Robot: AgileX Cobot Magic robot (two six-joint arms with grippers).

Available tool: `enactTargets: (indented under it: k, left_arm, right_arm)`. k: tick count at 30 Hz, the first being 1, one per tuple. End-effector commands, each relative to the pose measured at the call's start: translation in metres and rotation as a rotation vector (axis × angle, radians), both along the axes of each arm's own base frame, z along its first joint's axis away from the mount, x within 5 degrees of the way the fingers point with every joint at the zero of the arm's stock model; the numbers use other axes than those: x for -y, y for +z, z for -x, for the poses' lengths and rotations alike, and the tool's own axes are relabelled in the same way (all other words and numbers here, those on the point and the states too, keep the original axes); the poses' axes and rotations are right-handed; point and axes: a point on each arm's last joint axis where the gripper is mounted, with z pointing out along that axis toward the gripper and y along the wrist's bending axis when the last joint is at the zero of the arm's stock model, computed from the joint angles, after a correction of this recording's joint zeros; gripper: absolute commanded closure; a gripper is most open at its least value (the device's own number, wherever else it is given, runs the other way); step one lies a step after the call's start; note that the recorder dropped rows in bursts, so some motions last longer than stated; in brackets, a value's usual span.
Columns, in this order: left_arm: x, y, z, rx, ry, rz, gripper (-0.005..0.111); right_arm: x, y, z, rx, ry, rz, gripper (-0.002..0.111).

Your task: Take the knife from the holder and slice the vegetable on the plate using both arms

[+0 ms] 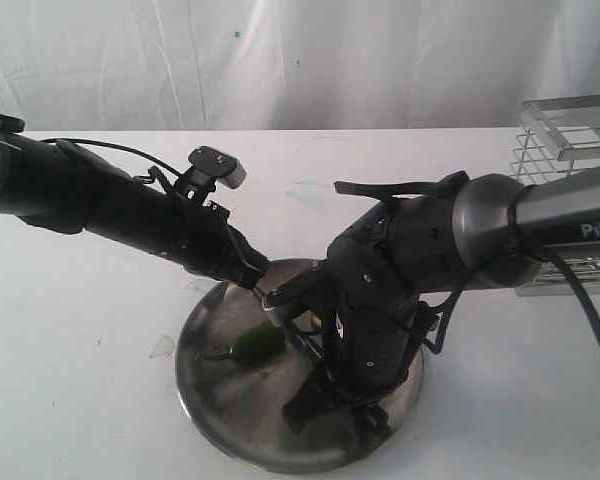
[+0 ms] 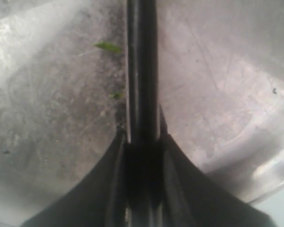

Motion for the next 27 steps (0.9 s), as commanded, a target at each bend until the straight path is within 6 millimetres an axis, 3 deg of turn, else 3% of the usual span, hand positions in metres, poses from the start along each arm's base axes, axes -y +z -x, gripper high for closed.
enactTargets:
  k: [1,6,12,16,17,20,24,27]
  left_arm:
    - [-0.001,0.003,0.001,0.015,0.009,-0.012,0.107]
    - [-0.001,0.003,0.000,0.014,0.012,-0.009,0.107]
    - [0.000,0.011,0.003,-0.006,0.032,0.023,0.107]
    - [-0.001,0.044,0.011,0.058,0.007,0.048,0.107]
    - [-0.001,0.060,0.020,0.042,-0.016,0.073,0.107]
    - [-0.004,0.076,0.041,-0.021,-0.117,0.036,0.107]
    - [-0.034,0.057,0.060,-0.129,0.104,-0.199,0.107]
    - [-0.048,0.040,0.078,-0.101,0.198,-0.247,0.107]
  right_arm:
    - [0.001,0.015,-0.002,0.040,-0.010,-0.033,0.108]
    - [0.006,0.029,0.002,0.039,-0.013,-0.029,0.108]
    - [0.009,0.030,0.003,0.035,0.004,0.005,0.108]
    - [0.010,0.033,0.003,0.051,0.014,0.009,0.108]
    - [0.011,0.037,0.003,0.066,0.019,0.004,0.108]
    - [0.013,0.045,0.000,0.124,0.051,0.005,0.108]
    - [0.030,0.043,-0.009,0.115,-0.015,0.003,0.108]
    - [0.044,0.035,-0.010,0.089,-0.017,0.025,0.108]
